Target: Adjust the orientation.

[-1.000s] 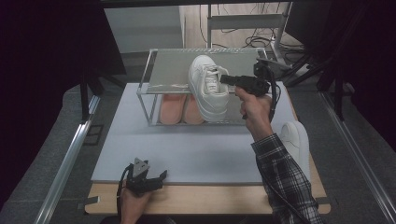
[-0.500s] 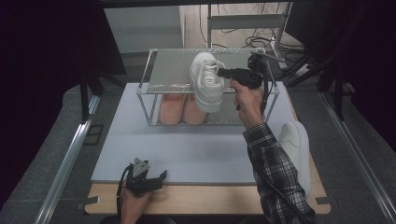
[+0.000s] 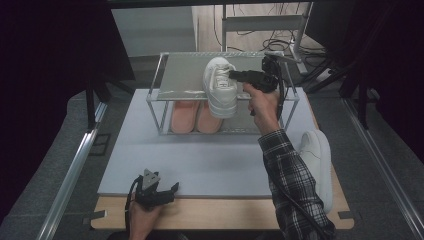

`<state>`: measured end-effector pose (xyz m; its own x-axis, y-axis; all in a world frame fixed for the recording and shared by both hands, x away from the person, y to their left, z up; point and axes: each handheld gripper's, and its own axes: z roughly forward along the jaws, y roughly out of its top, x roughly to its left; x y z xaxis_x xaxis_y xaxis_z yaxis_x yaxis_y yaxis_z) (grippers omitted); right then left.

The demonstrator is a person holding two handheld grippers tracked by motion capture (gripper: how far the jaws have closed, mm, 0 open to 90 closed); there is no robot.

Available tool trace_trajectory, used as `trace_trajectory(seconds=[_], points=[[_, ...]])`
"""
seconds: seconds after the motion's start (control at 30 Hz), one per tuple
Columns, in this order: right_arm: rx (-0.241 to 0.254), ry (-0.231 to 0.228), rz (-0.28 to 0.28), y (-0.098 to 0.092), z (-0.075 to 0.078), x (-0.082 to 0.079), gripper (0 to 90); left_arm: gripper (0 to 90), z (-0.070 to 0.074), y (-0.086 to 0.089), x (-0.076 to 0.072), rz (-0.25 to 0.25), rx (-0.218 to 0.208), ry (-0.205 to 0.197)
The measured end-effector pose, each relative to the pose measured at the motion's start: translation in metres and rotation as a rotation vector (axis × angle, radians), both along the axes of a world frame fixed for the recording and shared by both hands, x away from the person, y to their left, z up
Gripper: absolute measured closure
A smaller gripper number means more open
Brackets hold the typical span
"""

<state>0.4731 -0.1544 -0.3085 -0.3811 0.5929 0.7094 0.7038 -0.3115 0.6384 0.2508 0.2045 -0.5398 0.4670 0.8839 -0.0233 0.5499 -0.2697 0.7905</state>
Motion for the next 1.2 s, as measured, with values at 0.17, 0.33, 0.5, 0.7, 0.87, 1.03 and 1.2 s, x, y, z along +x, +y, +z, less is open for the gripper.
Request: trace_trajectory(seconds=[0.17, 0.33, 0.5, 0.7, 0.87, 1.03, 1.2], points=[[0.032, -0.010, 0.005, -0.006, 0.000, -0.001, 58.6, 12.7, 0.000, 0.000, 0.000, 0.000, 0.000, 0.000], [0.017, -0.024, 0.003, -0.013, 0.005, -0.008, 55.5, 12.7, 0.000, 0.000, 0.000, 0.000, 0.000, 0.000], [-0.029, -0.047, 0.033, -0.018, 0.009, -0.016, 55.6, 12.7, 0.000, 0.000, 0.000, 0.000, 0.000, 0.000], [-0.061, -0.097, 0.049, -0.026, 0.009, -0.031, 60.1, 12.7, 0.000, 0.000, 0.000, 0.001, -0.001, -0.001], [-0.106, -0.155, 0.064, -0.030, 0.007, -0.047, 67.5, 12.7, 0.000, 0.000, 0.000, 0.000, -0.001, 0.000], [-0.142, -0.202, 0.077, -0.031, 0.003, -0.062, 77.4, 12.7, 0.000, 0.000, 0.000, 0.001, -0.001, -0.002], [-0.175, -0.227, 0.113, -0.027, -0.004, -0.076, 89.1, 12.7, 0.000, 0.000, 0.000, 0.001, -0.001, -0.002]])
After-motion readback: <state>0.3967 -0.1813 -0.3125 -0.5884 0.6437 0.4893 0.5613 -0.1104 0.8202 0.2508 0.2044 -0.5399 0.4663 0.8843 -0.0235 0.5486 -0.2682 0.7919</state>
